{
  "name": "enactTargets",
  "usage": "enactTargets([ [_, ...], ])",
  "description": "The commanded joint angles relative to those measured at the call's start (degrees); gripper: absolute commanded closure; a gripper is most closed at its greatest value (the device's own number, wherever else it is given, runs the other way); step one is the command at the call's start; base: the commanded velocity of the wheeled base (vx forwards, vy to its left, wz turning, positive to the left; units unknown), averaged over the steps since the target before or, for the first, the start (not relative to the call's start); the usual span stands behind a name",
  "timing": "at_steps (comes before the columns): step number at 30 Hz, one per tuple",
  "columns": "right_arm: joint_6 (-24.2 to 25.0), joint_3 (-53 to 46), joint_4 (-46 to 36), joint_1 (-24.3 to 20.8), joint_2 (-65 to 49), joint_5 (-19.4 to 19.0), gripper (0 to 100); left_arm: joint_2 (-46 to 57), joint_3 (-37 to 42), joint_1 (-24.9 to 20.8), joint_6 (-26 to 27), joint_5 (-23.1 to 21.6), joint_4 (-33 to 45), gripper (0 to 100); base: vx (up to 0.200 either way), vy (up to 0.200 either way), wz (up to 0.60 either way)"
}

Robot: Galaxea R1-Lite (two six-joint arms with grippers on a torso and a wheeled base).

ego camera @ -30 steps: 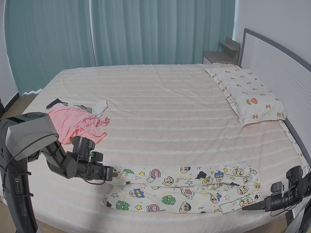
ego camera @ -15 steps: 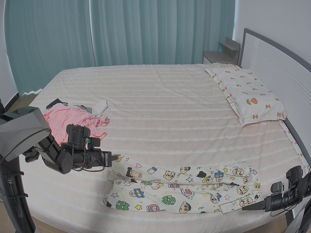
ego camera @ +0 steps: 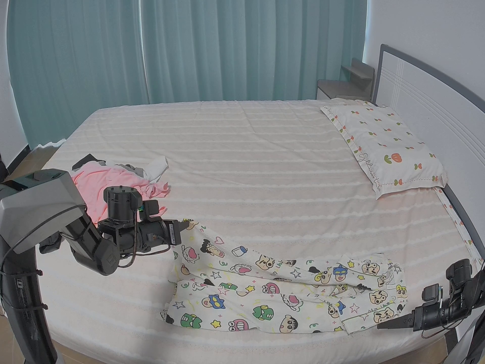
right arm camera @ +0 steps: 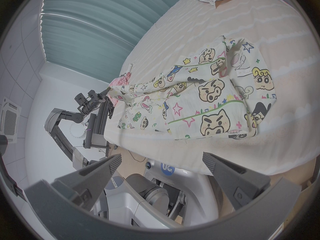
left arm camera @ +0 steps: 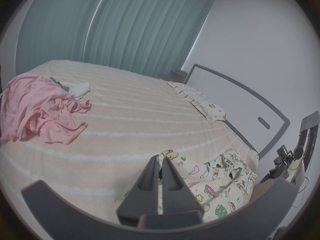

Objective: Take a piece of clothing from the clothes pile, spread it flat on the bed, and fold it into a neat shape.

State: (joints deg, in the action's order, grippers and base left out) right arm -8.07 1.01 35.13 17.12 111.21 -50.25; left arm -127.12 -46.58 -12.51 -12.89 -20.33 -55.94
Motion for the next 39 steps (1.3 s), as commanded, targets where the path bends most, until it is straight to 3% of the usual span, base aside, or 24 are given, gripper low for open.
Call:
enactTargets([
  [1, -0.02, -1.01, 0.02, 0.02, 0.05, -0.02, 0, -2.16, -0.97, -0.68, 0.05, 1.00, -1.89, 100, 0.000, 0.000, 0.00],
  [5, -0.02, -1.01, 0.02, 0.02, 0.05, 0.06, 0, -2.34, -1.32, -0.85, -0.03, 2.93, -3.38, 100, 0.000, 0.000, 0.00],
  [17, -0.10, -1.01, 0.02, -0.06, 0.05, 0.06, 0, -2.08, 2.81, -0.76, 0.32, 3.11, -10.85, 100, 0.000, 0.000, 0.00],
  [30, -0.02, -1.01, 0.02, -0.06, 0.05, 0.06, 0, -3.83, 15.55, 0.91, 1.55, 3.37, -23.51, 100, 0.000, 0.000, 0.00],
  [36, -0.10, -1.01, 0.02, -0.06, 0.05, 0.06, 0, -7.17, 22.76, 1.08, 2.16, 3.46, -33.62, 100, 0.000, 0.000, 0.00],
  [39, -0.10, -1.01, 0.02, -0.06, 0.05, 0.06, 0, -8.32, 24.87, 1.08, 2.95, 3.81, -34.06, 100, 0.000, 0.000, 0.00],
])
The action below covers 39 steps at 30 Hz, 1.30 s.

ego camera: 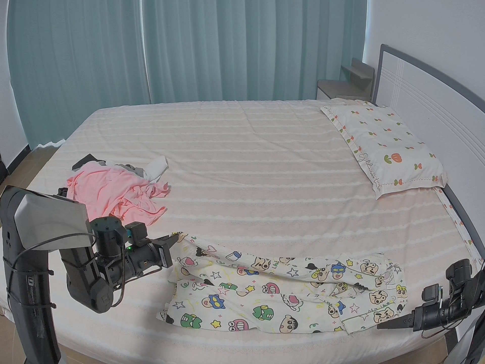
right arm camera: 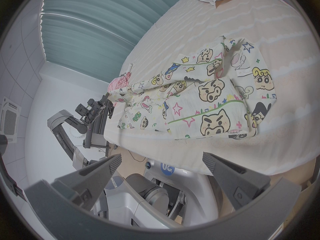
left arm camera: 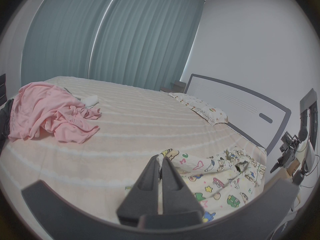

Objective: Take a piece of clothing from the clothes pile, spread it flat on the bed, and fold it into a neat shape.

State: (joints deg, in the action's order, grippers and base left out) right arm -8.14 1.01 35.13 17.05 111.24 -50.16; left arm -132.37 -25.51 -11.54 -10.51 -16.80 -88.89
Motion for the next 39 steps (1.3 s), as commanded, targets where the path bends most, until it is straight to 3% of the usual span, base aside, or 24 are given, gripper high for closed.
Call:
enactTargets([
  [1, -0.03, -1.01, 0.02, 0.00, 0.03, -0.02, 0, -3.34, 4.51, 0.12, 0.75, 0.45, -1.11, 100, 0.000, 0.000, 0.00],
  [10, -0.03, -1.01, 0.02, 0.00, 0.03, 0.15, 0, -4.30, 8.11, 0.29, 1.28, 0.28, -1.11, 100, 0.000, 0.000, 0.00],
  [18, -0.12, -1.01, 0.02, 0.00, 0.03, 0.24, 0, -7.12, 11.01, 2.14, 6.47, -0.08, -1.11, 100, 0.000, 0.000, 0.00],
  [19, -0.12, -1.01, 0.02, 0.00, 0.03, 0.24, 0, -7.12, 11.01, 2.14, 6.47, -0.08, -1.11, 0, 0.000, 0.000, 0.00],
  [27, -0.12, -1.01, 0.02, -0.09, 0.03, 0.33, 0, -8.61, 16.37, 2.23, 8.40, -3.33, -1.11, 0, 0.000, 0.000, 0.00],
  [30, -0.29, -1.01, 0.02, -0.09, 0.03, 0.33, 0, -7.64, 18.75, 3.63, 8.57, -6.84, -1.11, 0, 0.000, 0.000, 0.00],
  [32, -0.29, -1.01, 0.02, -0.09, 0.03, 0.33, 0, -3.51, 20.77, 6.18, 7.43, -12.12, -1.11, 0, 0.000, 0.000, 0.00],
  [35, -0.29, -1.01, -0.06, -0.09, 0.03, 0.42, 0, 0.09, 20.59, 7.15, 1.02, -15.19, -1.11, 0, 0.000, 0.000, 0.00],
  [39, -0.29, -1.01, -0.06, -0.09, 0.03, 0.42, 0, 5.19, 16.90, 6.53, -14.28, -15.19, -1.11, 0, 0.000, 0.000, 0.00],
])
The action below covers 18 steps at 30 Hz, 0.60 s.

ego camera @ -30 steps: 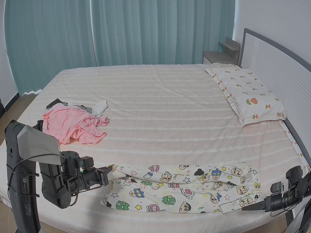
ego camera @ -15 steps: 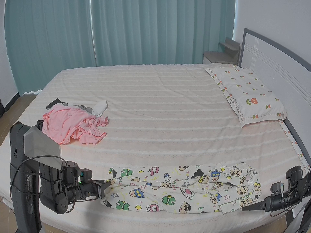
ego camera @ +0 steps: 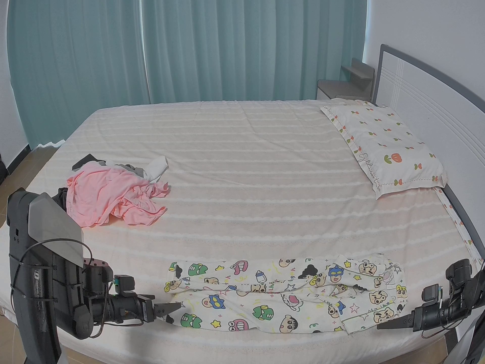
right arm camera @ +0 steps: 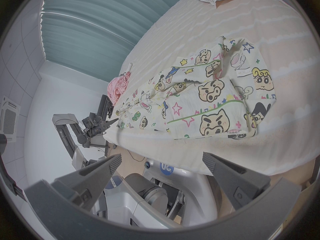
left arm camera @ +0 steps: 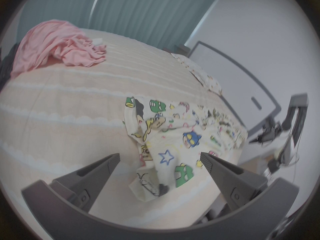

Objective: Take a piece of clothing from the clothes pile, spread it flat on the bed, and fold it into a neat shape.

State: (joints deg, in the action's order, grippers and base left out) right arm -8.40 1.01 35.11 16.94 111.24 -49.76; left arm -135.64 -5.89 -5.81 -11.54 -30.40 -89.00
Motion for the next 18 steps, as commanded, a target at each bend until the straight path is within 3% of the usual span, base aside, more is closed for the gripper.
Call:
enactTargets([
  [1, -0.04, -1.01, -0.04, 0.02, 0.03, 0.02, 0, 8.73, -4.22, 0.28, -15.88, -1.33, -1.00, 0, 0.000, 0.000, 0.00],
  [2, -0.04, -1.01, -0.04, 0.02, 0.03, 0.02, 0, 8.64, -5.80, -0.43, -17.99, -0.53, -1.00, 0, 0.000, 0.000, 0.00],
  [6, -0.04, -1.01, -0.04, 0.02, 0.03, 0.02, 0, 4.42, -10.99, -2.97, -18.34, 7.46, 0.85, 0, 0.000, 0.000, 0.00],
  [11, -0.04, -1.01, -0.04, 0.02, 0.03, 0.02, 0, -1.38, -19.16, -6.49, -17.46, 14.76, 9.02, 0, 0.000, 0.000, 0.00],
  [18, -0.04, -1.01, -0.13, -0.07, 0.12, 0.02, 0, -4.10, -27.07, -10.18, -9.11, 20.74, 22.21, 0, 0.000, 0.000, 0.00],
])
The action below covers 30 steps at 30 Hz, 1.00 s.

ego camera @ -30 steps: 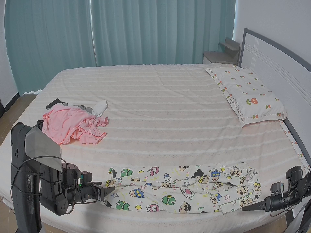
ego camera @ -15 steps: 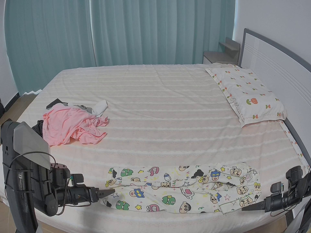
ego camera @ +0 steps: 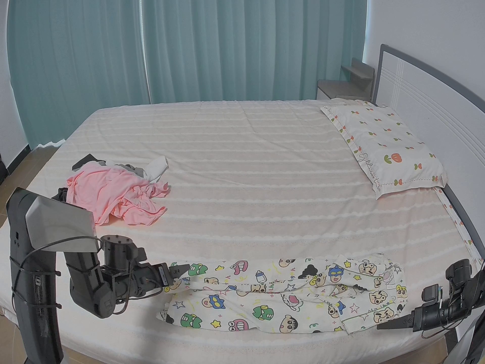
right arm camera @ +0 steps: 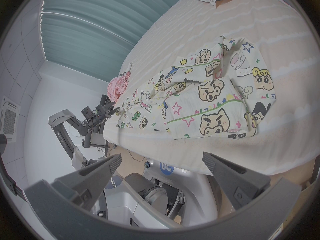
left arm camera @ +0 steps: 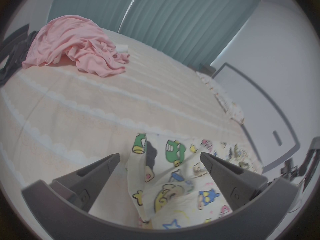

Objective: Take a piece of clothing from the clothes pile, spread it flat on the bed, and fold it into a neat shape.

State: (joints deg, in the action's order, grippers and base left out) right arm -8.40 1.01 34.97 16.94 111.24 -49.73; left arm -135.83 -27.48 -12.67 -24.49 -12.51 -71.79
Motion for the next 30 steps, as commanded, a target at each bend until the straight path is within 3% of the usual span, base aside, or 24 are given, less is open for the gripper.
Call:
enactTargets([
  [1, -0.04, -1.01, 0.01, 0.02, 0.12, -0.02, 0, -3.92, -5.83, -3.68, 4.28, 2.84, 6.05, 0, 0.000, 0.000, 0.00],
  [11, -0.04, -1.01, 0.09, -0.07, 0.12, -0.02, 0, -3.65, -5.66, -5.70, 10.08, 3.81, 11.41, 0, 0.000, 0.000, 0.00],
  [15, -0.04, -1.01, 0.01, -0.07, 0.12, -0.02, 0, -3.65, -6.18, -6.41, 12.45, 6.27, 13.69, 0, 0.000, 0.000, 0.00],
  [26, -0.04, -1.01, 0.01, -0.07, 0.12, -0.02, 0, -3.74, -9.79, -8.87, 13.24, 9.17, 17.74, 0, 0.000, 0.000, 0.00],
  [27, -0.04, -1.01, -0.08, -0.07, 0.12, -0.02, 0, -3.65, -10.32, -8.87, 13.24, 9.26, 18.88, 100, 0.000, 0.000, 0.00],
  [30, -0.04, -1.01, -0.08, -0.07, 0.12, -0.02, 0, -3.48, -11.28, -8.78, 12.98, 9.34, 21.60, 100, 0.000, 0.000, 0.00],
])
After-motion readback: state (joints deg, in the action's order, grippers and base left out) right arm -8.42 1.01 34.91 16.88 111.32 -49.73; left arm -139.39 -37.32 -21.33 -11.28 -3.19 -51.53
